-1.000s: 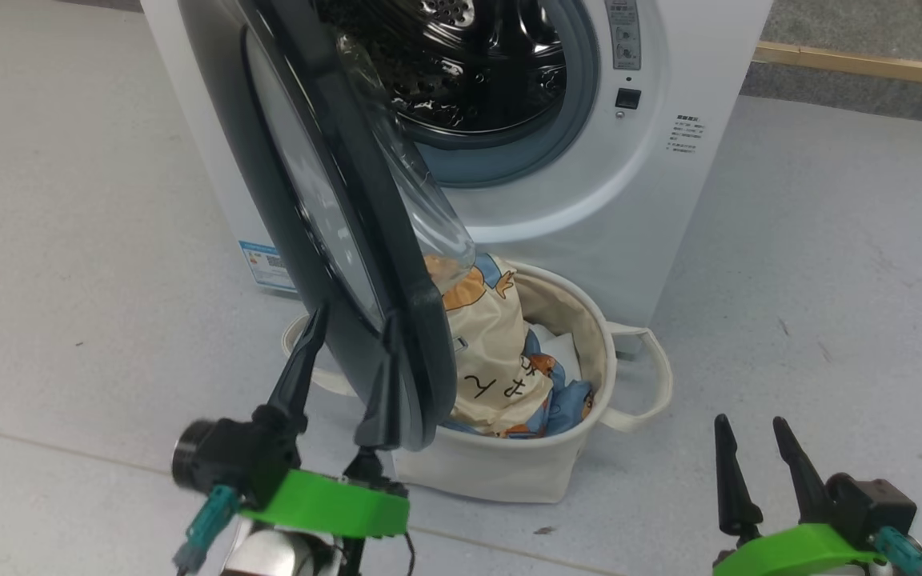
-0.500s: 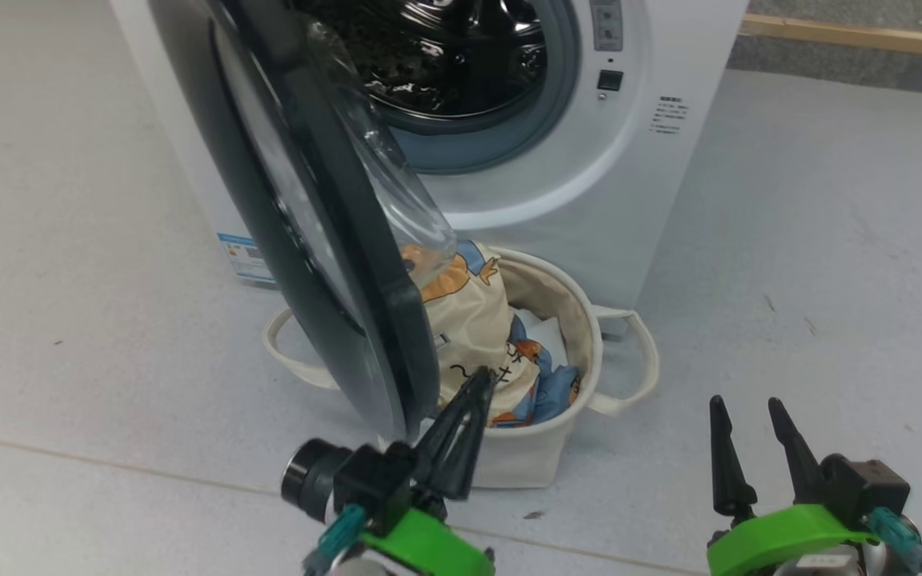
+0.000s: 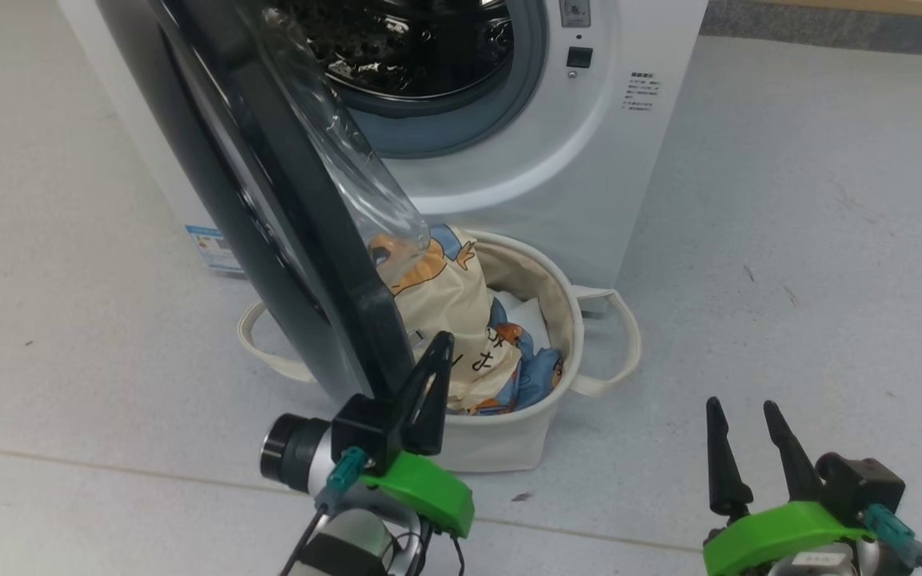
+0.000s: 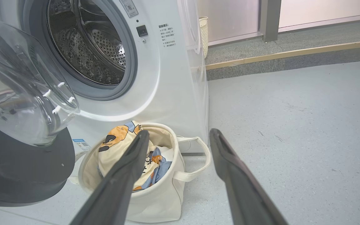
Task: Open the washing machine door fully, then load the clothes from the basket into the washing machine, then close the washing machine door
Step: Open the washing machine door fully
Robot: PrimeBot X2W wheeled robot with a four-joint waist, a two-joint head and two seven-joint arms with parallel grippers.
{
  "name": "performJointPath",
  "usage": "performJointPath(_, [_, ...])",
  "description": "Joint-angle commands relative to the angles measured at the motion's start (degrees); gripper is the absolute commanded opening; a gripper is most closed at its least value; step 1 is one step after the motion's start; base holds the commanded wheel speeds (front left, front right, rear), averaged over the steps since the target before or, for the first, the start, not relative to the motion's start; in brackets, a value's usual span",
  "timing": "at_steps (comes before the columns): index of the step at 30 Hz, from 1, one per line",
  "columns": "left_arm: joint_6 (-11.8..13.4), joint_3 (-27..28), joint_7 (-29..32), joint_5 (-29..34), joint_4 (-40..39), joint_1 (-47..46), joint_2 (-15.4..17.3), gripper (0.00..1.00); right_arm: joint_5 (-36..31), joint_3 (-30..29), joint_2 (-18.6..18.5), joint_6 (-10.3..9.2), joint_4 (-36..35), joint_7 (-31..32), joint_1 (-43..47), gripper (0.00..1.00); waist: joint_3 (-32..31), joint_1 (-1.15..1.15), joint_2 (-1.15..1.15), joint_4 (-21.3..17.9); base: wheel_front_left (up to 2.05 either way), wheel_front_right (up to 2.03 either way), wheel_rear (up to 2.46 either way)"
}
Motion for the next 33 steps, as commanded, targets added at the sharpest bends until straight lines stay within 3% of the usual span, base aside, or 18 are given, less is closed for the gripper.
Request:
performJointPath(1, [0.92,2.41,-0.27,-0.36,-1.04,-2.81,0.19,0.0,-0.15,1.28,0.28,0.0,-1.66,-0.7,-2.51,1.0,0.54,0.0,0.0,0.35,0.0,0.0,0.0])
performJointPath(6, [1.94,4.35,-0.27,-0.04,-1.5,-2.88,0.19,0.0,0.19,1.12,0.32,0.0,-1.15,-0.7,-2.67,1.0,0.99,0.0,0.0,1.32,0.0,0.0,0.0])
performJointPath(14, [1.52,5.74,-0.27,0.92,-1.67,-0.94,0.19,0.0,-0.53,0.96,0.33,0.0,0.04,-0.7,-2.81,1.0,1.78,0.0,0.0,5.0,0.0,0.0,0.0])
performJointPath(33, [2.68,8.84,-0.27,2.83,-6.62,4.3,0.19,0.0,-1.37,-0.17,-0.35,0.0,0.7,-0.7,-1.86,1.0,0.46,0.0,0.0,18.78,0.0,0.0,0.0])
